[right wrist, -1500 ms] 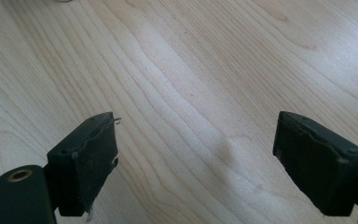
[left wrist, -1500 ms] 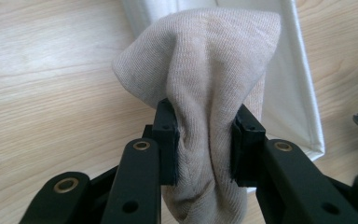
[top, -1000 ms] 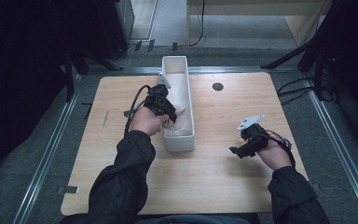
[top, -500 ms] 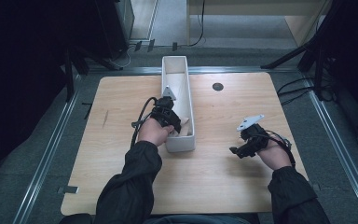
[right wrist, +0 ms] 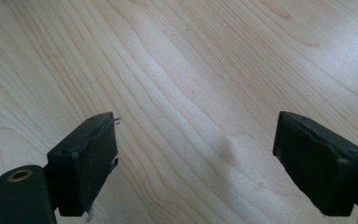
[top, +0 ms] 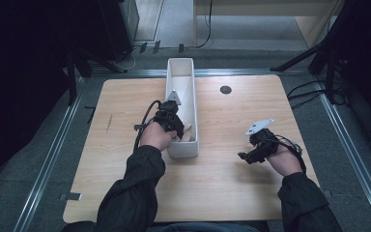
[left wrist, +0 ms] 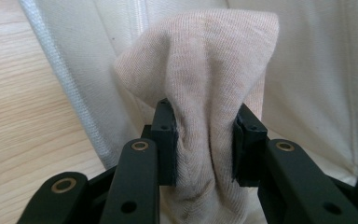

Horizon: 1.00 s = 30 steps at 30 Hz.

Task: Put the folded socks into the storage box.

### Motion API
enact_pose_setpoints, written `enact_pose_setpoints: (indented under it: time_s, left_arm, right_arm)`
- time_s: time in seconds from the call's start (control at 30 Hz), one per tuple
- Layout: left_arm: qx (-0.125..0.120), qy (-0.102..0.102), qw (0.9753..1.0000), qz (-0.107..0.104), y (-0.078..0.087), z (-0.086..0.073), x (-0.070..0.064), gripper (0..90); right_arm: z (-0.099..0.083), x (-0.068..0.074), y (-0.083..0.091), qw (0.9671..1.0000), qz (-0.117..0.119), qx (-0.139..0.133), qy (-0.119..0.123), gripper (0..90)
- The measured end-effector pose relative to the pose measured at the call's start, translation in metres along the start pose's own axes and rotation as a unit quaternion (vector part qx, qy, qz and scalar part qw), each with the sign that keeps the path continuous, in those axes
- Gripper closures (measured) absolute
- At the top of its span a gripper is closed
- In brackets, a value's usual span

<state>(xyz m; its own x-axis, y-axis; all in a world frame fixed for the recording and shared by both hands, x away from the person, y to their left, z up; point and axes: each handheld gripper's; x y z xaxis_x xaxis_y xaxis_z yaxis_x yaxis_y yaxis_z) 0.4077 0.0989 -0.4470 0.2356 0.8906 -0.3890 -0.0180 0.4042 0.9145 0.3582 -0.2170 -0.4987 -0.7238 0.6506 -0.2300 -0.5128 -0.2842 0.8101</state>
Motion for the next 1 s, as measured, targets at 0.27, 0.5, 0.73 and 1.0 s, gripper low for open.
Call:
enact_pose_setpoints:
  time_s: [0.27,0.5,0.73,1.0]
  left_arm:
    - [0.008,0.006,0.9999,0.007,-0.006,0.001,-0.003,64.1]
    - [0.012,0.002,0.9999,-0.001,-0.007,0.001,-0.006,56.5]
    - [0.013,-0.004,0.9999,-0.006,-0.008,0.003,-0.010,45.9]
    - [-0.006,-0.018,0.9996,-0.021,0.002,0.005,-0.010,37.8]
  right_arm:
    - [0.000,0.000,0.000,1.0000,0.000,0.000,0.002,13.6]
    - [0.000,0.000,-0.001,1.0000,0.001,0.002,0.003,13.6]
    - [0.000,0.000,-0.001,1.0000,0.001,0.002,0.005,13.7]
    - [0.000,0.002,-0.001,1.0000,0.003,0.003,0.006,13.7]
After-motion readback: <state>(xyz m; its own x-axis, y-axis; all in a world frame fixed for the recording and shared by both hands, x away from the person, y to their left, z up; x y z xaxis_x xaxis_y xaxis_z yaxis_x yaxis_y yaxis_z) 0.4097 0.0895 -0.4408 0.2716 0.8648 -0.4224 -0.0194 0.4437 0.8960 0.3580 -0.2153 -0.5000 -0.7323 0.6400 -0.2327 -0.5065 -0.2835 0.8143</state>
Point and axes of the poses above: each handheld gripper's, and its own axes: y roughly backward along the jaws, z roughly out of its top, x roughly to its left, and after that the axes turned 11 degrees about -z, right-handed
